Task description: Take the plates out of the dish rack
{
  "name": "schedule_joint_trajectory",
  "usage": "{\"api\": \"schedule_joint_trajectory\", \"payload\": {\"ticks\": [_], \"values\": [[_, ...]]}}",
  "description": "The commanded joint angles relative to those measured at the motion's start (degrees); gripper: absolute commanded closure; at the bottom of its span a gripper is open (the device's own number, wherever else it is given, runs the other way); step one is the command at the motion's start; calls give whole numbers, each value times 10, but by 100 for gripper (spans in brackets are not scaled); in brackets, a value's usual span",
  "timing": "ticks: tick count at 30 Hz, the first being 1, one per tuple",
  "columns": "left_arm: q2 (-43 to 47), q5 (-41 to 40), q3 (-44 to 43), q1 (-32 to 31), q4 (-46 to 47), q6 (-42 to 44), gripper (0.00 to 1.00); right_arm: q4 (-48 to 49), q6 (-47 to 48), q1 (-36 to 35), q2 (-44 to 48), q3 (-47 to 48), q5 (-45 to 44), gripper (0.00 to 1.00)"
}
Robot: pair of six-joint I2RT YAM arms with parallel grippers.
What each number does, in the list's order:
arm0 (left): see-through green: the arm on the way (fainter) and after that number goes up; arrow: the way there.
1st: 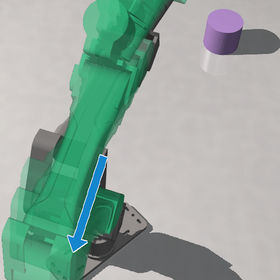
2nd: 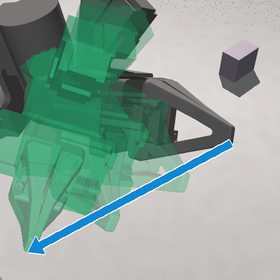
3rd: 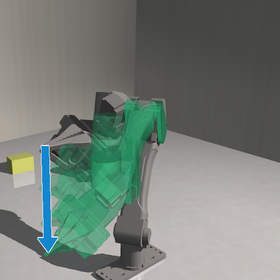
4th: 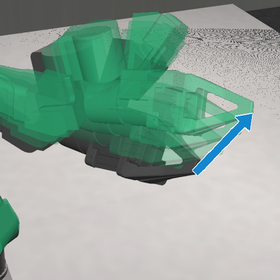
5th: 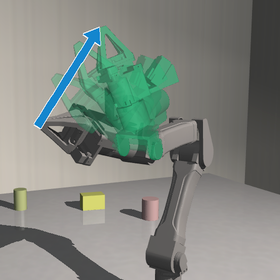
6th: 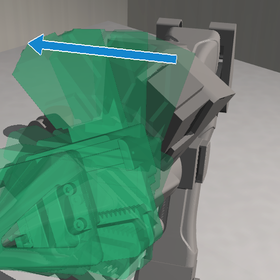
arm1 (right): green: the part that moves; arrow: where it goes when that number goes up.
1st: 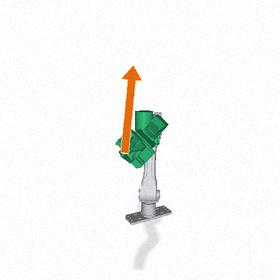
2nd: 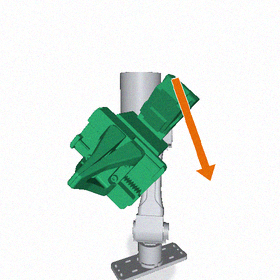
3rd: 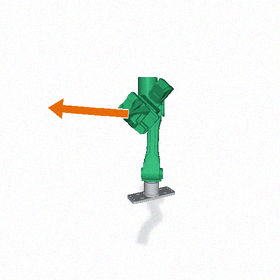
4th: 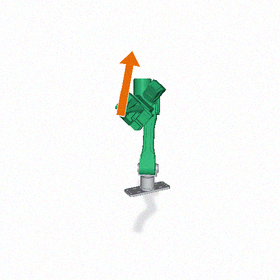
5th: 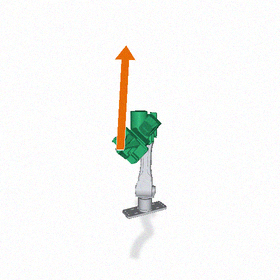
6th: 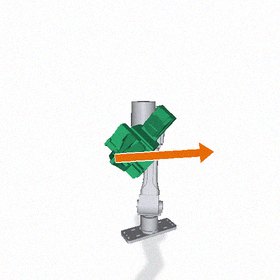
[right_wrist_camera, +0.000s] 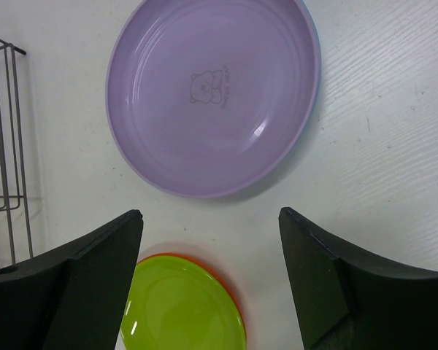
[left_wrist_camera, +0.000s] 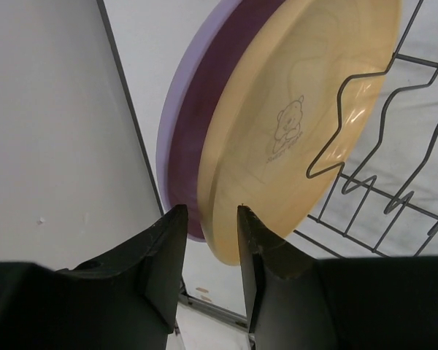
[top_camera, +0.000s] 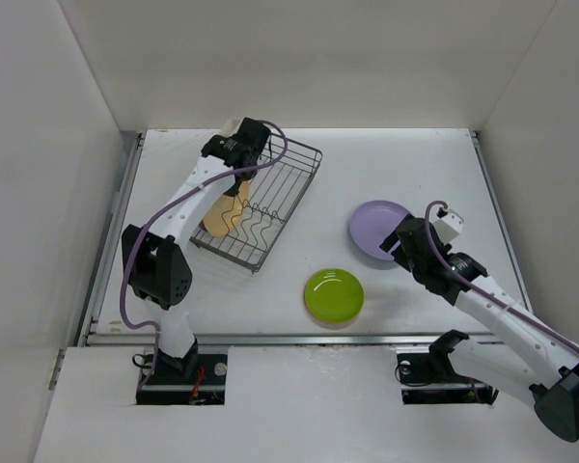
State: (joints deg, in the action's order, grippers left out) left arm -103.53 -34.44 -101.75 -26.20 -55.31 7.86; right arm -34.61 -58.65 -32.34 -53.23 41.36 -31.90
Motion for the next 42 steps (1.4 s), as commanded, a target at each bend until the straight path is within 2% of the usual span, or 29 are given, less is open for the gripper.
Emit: {"api": "schedule_joint_trajectory", "payload": {"ticks": [1,8,12,13,21,28,34,37,38,41,42], "values": [[3,-2,7,5,13,-9,70,25,6,-4,3,-6,-1,19],[-25,6,7,16,13,-9,79,31,6,-4,-2,-6,-1,19],[-36,20,7,21,13,-14,92,25,6,-4,-2,-6,-1,19],[-36,20,7,26,13,-14,100,25,6,-4,-2,-6,-1,19],[30,26,-5,26,3,-14,100,25,11,-4,-2,-6,-1,19],[88,75,-57,13,-28,1,100,14,22,-4,3,12,10,19],[93,87,-118,0,-58,1,100,9,60,-4,14,30,15,19],[99,110,-133,0,-74,-5,100,50,99,-4,35,30,55,19],[105,118,-139,0,-82,-5,100,68,145,-4,43,23,74,19],[120,202,-144,0,-96,-5,100,170,239,-4,72,4,215,13],[126,254,-144,0,-106,2,100,195,254,-4,78,4,254,9]]}}
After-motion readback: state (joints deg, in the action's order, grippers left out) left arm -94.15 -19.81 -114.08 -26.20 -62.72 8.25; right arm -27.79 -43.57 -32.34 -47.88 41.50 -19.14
